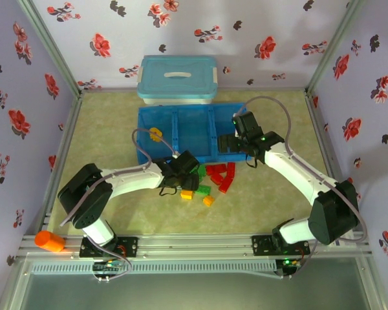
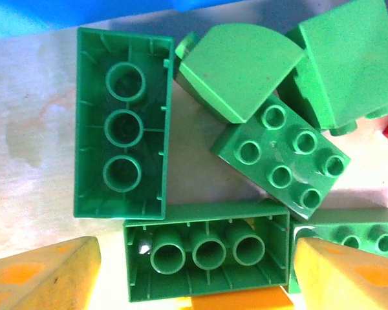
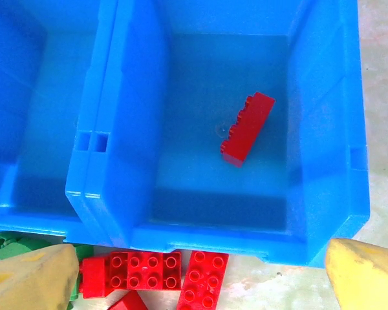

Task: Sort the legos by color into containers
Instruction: Pick up the lego from the center of the table.

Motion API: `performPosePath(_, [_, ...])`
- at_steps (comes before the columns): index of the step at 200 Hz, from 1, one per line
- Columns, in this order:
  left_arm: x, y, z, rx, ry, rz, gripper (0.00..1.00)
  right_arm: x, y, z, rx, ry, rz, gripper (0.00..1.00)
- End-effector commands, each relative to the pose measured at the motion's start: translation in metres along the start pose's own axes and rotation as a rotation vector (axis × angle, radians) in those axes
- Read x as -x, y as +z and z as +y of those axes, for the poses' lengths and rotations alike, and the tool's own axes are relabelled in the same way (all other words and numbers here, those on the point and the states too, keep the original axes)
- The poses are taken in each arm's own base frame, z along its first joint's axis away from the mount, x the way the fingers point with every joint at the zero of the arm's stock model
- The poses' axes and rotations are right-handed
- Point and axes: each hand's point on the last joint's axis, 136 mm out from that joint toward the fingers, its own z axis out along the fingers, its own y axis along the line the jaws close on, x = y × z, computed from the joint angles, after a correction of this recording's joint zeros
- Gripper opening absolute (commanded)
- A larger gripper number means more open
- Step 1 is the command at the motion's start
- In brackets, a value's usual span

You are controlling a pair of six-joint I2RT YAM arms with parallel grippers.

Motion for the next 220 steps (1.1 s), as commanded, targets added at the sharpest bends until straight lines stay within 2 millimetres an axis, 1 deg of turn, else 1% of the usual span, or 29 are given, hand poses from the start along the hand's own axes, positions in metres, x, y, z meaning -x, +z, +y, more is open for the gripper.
performPosePath(1, [-0.001, 0.001, -0.008, -0.008, 0.029, 0.01, 0.79, 0.004, -0.005, 0.003, 0.016, 0.019, -0.028, 0.98])
performPosePath(16, [-0.002, 0.002, -0.011, -0.014, 0.032, 0.01, 0.79, 0.003, -0.005, 0.003, 0.014, 0.019, -0.026, 0.98])
performPosePath(72, [-0.01, 0.014, -0.006, 0.013, 0.034, 0.043, 0.78, 0.001, -0.007, 0.002, 0.012, 0.019, -0.026, 0.98])
performPosePath(99, [-0.009, 0.013, 0.001, 0.051, 0.035, 0.033, 0.75, 0.002, -0.01, 0.0, 0.008, 0.019, -0.035, 0.98])
performPosePath(128, [-0.007, 0.01, 0.007, 0.08, 0.046, 0.021, 0.67, 0.001, -0.009, 0.0, 0.007, 0.018, -0.032, 0.98])
performPosePath(139, [-0.007, 0.01, 0.009, 0.092, 0.05, 0.022, 0.67, 0.001, -0.009, 0.0, 0.007, 0.02, -0.031, 0.98])
performPosePath(166, [-0.009, 0.009, 0.015, 0.111, 0.053, 0.027, 0.68, 0.0, -0.01, 0.0, 0.009, 0.019, -0.034, 0.99])
performPosePath(194, [-0.01, 0.007, 0.018, 0.11, 0.045, 0.024, 0.74, 0.0, -0.009, -0.001, 0.006, 0.017, -0.033, 0.99])
performPosePath(220, [-0.009, 0.006, 0.027, 0.118, 0.014, 0.017, 0.75, -0.003, -0.008, -0.001, 0.007, 0.018, -0.03, 0.99])
